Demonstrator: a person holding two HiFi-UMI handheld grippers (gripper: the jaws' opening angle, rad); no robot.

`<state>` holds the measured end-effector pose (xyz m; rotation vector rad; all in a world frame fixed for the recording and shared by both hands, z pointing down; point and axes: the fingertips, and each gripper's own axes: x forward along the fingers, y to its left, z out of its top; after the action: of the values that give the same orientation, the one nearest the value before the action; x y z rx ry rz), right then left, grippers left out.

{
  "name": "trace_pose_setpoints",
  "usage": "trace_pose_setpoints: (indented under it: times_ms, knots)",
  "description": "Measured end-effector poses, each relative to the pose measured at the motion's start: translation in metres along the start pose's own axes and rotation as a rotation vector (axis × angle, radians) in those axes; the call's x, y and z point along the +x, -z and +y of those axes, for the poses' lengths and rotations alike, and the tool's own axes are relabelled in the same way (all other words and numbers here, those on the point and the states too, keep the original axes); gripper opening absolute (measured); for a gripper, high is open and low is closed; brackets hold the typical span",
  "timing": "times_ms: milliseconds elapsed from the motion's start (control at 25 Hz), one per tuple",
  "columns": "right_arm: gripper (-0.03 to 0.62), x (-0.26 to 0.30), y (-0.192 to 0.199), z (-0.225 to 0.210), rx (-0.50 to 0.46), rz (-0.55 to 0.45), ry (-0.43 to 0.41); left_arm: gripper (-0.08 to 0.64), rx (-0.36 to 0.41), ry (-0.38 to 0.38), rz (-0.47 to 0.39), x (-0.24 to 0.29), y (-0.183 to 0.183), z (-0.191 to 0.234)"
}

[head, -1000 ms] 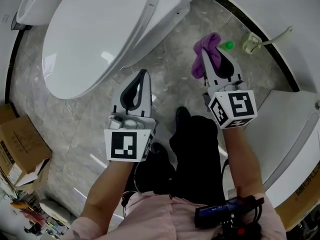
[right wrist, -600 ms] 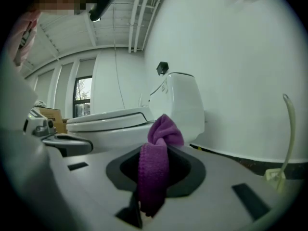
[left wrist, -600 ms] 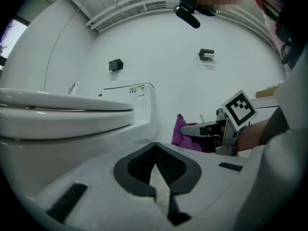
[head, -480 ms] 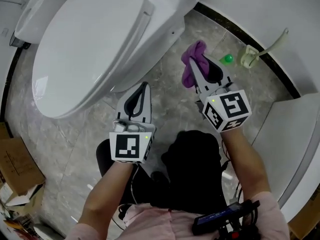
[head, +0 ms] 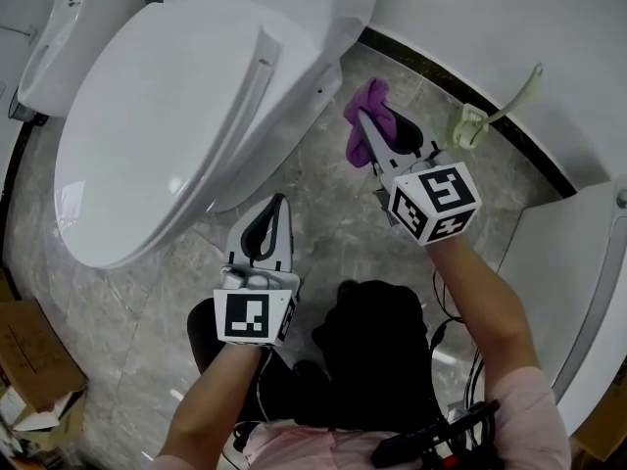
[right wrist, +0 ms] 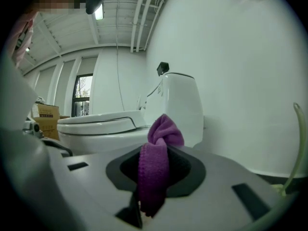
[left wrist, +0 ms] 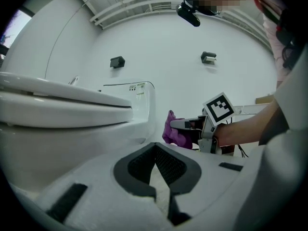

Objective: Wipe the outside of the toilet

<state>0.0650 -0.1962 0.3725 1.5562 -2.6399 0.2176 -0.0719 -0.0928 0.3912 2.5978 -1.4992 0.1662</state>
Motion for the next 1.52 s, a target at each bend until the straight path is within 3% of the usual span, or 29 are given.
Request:
trace_pose_setpoints:
  times_ms: [440,640,880,1040,1520]
  knots:
    - [0.087,0.076,0.001,-0.102,0.018,-0.015,0.100,0.008,0.042,-0.006,0.022,0.012,0.017,0.002]
    - [0.086,0.110,0.014,-0.125,0.053,-0.001,0.122,0.008,0.030,-0.027,0.052,0.011,0.030,0.008]
    - [0.089,0.137,0.022,-0.117,0.046,-0.010,0.074,0.008,0.016,-0.040,0.068,0.009,0.036,0.009]
    - [0.085,0.139,0.020,-0.113,0.126,-0.034,0.047,0.008,-0.017,-0.051,0.096,0.005,0.046,0.007]
    - [0.078,0.124,0.025,-0.064,0.187,-0.037,-0.059,0.008,0.012,-0.057,0.061,-0.011,0.044,-0.001]
